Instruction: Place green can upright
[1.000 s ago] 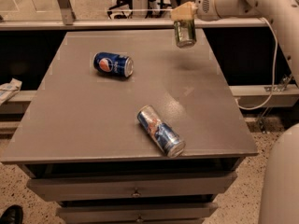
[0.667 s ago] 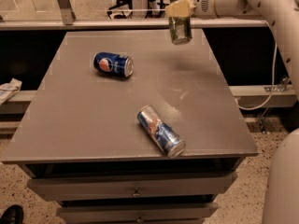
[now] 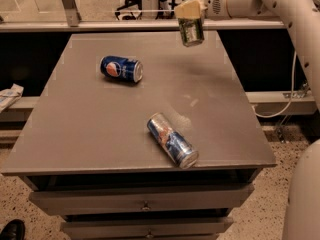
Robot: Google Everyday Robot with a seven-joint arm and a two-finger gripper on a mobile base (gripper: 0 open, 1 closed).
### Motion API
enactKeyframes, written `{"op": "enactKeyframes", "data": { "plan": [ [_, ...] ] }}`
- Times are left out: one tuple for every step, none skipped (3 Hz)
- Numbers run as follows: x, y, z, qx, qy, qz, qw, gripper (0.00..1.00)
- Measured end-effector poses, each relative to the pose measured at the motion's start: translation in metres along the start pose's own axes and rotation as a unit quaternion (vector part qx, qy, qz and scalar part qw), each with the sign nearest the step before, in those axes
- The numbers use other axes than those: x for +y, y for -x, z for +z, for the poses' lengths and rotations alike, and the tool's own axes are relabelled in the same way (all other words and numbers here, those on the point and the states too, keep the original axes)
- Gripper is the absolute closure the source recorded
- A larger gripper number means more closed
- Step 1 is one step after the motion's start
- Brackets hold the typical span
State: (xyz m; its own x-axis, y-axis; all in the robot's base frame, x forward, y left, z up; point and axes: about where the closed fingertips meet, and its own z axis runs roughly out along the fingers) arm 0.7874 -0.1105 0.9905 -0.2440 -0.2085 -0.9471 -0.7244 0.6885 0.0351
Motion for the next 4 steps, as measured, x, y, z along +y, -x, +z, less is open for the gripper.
{"op": "enactKeyframes", "data": {
  "plan": [
    [0.008,0.007,-0.003,-0.038,0.018,-0.062,0.9972,1.0],
    [0.019,0.007,-0.005,-0.055,0.043,-0.142,0.9873,1.0],
    [0.022,-0.005,-0.009,-0.07,0.072,-0.241,0.9654,1.0],
    [0.015,-0.019,-0.013,-0.094,0.092,-0.288,0.9485,1.0]
  ]
}}
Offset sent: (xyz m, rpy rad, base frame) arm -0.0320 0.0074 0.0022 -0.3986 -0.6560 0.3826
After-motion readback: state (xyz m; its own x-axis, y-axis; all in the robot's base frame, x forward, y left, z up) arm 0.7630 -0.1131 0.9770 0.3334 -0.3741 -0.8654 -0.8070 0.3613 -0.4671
